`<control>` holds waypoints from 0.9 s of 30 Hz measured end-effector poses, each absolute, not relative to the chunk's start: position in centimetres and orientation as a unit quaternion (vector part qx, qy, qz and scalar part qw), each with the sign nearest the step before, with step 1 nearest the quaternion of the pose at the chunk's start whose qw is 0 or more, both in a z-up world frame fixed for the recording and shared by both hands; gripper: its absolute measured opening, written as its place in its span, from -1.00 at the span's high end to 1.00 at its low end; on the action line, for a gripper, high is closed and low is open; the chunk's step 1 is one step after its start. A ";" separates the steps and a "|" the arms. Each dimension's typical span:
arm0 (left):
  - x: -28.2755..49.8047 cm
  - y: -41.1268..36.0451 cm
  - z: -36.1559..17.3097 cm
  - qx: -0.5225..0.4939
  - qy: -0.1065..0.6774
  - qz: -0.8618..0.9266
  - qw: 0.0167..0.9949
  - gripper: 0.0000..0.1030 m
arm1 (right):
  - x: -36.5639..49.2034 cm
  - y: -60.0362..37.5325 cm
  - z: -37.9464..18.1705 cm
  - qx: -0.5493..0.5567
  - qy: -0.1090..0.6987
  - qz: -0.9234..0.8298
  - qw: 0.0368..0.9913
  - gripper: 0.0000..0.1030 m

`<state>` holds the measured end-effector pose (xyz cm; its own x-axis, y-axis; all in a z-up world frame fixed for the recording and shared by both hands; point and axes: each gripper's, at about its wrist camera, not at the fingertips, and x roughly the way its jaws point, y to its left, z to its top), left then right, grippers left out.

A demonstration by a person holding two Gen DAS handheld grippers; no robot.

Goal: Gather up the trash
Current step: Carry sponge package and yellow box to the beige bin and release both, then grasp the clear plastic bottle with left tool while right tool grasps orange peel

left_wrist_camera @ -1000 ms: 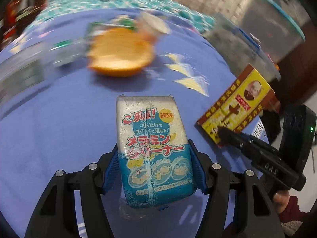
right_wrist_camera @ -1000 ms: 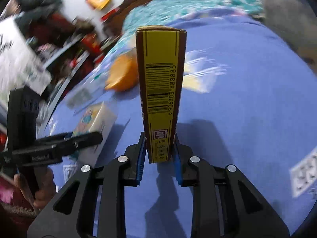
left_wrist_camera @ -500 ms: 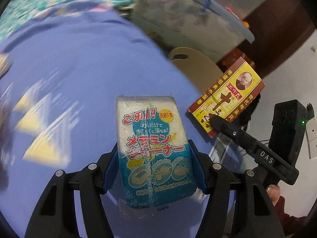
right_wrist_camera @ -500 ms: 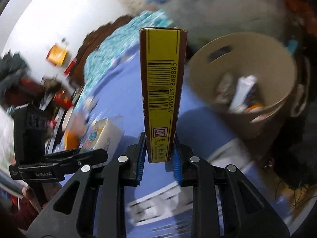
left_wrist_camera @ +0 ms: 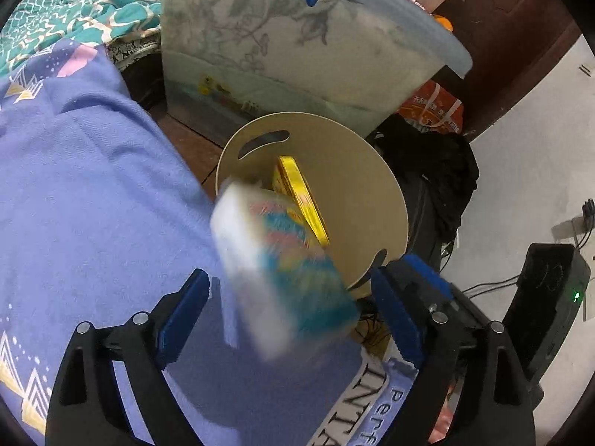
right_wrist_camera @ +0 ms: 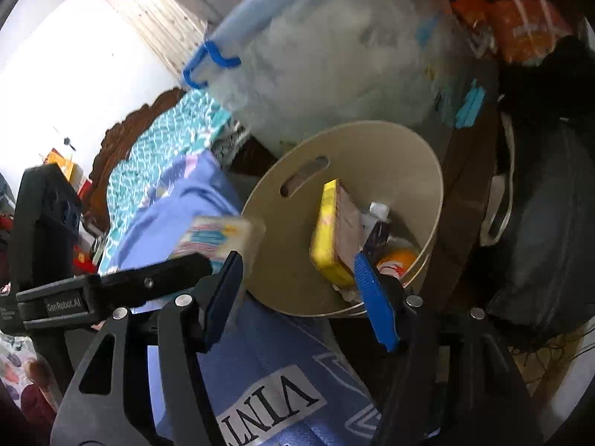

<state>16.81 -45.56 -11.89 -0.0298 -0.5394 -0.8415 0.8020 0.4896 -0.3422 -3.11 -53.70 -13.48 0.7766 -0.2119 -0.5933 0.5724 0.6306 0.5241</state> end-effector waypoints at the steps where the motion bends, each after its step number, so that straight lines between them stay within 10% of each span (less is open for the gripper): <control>1: 16.7 -45.0 -11.9 0.124 0.524 -0.489 0.686 -0.65 | -3.2 -53.3 -13.3 0.360 0.242 -0.231 0.871 -0.25; 27: 18.0 -4.6 -12.4 -0.020 0.507 -0.268 0.819 -0.65 | 8.3 -31.1 -11.0 0.216 0.341 0.014 0.915 -0.25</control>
<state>17.97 -4.59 -12.36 0.3422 -0.4590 -0.8199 0.4193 0.8555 -0.3039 8.30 -31.12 -11.00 0.7672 0.1723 -0.6178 0.1227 0.9060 0.4051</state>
